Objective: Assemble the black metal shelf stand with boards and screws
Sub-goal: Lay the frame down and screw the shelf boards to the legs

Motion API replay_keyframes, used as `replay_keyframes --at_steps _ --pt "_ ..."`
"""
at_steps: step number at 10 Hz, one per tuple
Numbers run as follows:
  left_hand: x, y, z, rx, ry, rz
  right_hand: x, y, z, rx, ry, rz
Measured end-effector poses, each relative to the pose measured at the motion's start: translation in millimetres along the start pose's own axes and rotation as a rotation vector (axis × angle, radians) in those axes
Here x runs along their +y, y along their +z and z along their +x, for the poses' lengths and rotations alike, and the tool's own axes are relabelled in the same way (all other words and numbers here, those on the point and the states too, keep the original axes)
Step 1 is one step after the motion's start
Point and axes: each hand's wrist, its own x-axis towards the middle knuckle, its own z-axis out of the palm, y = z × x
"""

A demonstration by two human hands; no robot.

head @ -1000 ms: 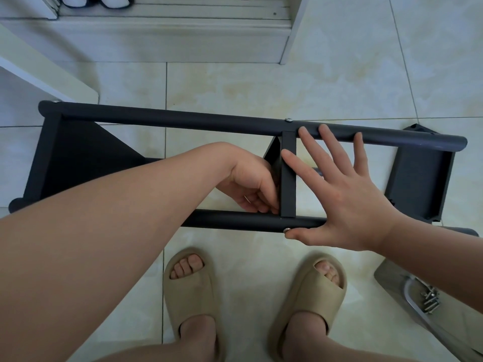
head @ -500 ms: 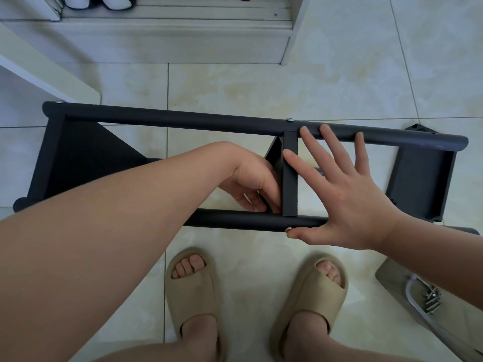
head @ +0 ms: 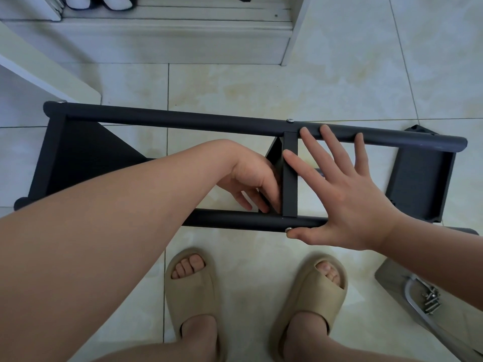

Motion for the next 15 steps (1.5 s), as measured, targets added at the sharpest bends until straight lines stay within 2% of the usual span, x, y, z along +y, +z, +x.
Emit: replay_keyframes --at_steps 7,8,10,15 --pt "1.3 0.2 1.3 -0.015 0.023 -0.051 -0.4 -0.3 0.1 -0.007 0.003 0.005" --pt "-0.1 -0.1 2.3 0.038 -0.014 -0.03 -0.2 -0.7 0.0 -0.006 0.004 0.004" --pt "2.2 2.1 1.8 -0.041 0.002 -0.015 -0.6 -1.1 0.0 -0.004 0.005 0.003" --pt "2.1 0.9 2.3 -0.017 0.028 -0.048 -0.2 -1.0 0.2 -0.004 0.001 0.005"
